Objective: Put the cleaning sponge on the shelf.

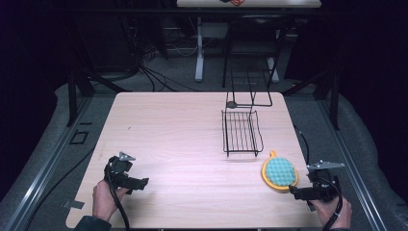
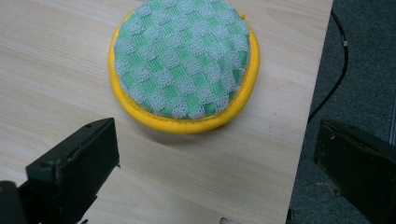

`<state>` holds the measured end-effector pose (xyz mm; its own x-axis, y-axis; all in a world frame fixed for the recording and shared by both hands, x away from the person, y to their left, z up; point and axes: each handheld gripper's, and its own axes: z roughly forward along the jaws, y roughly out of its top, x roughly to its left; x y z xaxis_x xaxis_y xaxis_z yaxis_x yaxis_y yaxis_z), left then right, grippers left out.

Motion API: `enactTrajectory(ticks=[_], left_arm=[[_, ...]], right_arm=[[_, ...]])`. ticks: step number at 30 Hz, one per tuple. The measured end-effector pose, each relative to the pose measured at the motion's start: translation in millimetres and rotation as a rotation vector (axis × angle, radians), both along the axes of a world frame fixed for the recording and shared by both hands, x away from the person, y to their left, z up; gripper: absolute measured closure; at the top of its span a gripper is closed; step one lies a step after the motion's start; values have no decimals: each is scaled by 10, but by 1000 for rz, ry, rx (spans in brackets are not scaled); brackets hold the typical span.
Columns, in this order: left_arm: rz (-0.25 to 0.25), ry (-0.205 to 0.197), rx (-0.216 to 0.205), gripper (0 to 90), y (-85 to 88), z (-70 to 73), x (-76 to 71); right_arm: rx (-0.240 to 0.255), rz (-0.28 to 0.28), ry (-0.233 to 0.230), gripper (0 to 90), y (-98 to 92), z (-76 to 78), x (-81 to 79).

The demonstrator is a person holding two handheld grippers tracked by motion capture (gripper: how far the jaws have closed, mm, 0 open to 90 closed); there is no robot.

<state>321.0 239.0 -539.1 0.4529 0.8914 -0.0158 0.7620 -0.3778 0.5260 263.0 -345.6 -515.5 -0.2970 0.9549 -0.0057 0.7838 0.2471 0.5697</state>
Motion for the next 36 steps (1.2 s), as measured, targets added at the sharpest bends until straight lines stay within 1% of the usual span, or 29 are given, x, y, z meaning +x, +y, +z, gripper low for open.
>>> enactTrajectory(ticks=[4,5,7,11,12,14,15,17,18,19,21,23,26,27,28,32,33,36], left_arm=[[-9,-5,-3,2,-26,1,12],[-9,-5,-3,2,-26,1,12],[-11,-6,-1,2,-26,6,18],[-8,-9,-1,2,-22,4,33],[-12,-7,-5,2,-29,5,39],[-18,-3,-2,2,-33,6,42],[-22,-3,-1,2,-37,3,45],[-24,2,-1,2,-40,1,50],[-25,-3,-3,2,-36,0,58],[-23,-2,-4,2,-34,2,58],[-19,-5,-7,2,-34,0,59],[-20,2,-11,2,-35,-2,79],[-24,3,-13,2,-43,-2,87],[-22,-1,-12,2,-50,-5,87],[-26,0,-14,2,-54,-4,90],[-29,5,-13,2,-62,-9,93],[-35,9,-11,2,-57,-12,98],[-30,3,-10,2,-56,-15,98]], right_arm=[[-9,14,5,0,4,-7,16],[-4,13,1,0,4,-16,16],[11,13,8,0,8,-33,21],[12,15,13,0,12,-34,33],[7,23,5,0,5,-27,46],[12,17,0,0,14,-32,53],[6,21,1,0,9,-27,66],[9,22,-1,0,15,-31,97],[26,25,-1,0,26,-37,134],[32,24,-3,0,36,-44,155],[30,29,-3,0,45,-46,177],[40,38,-7,0,81,-35,238],[42,43,-10,0,104,-37,271],[35,47,-6,0,130,-48,317],[34,48,1,0,136,-52,333],[21,59,7,0,149,-84,403],[22,62,7,0,138,-103,446],[31,58,8,0,115,-119,487]])
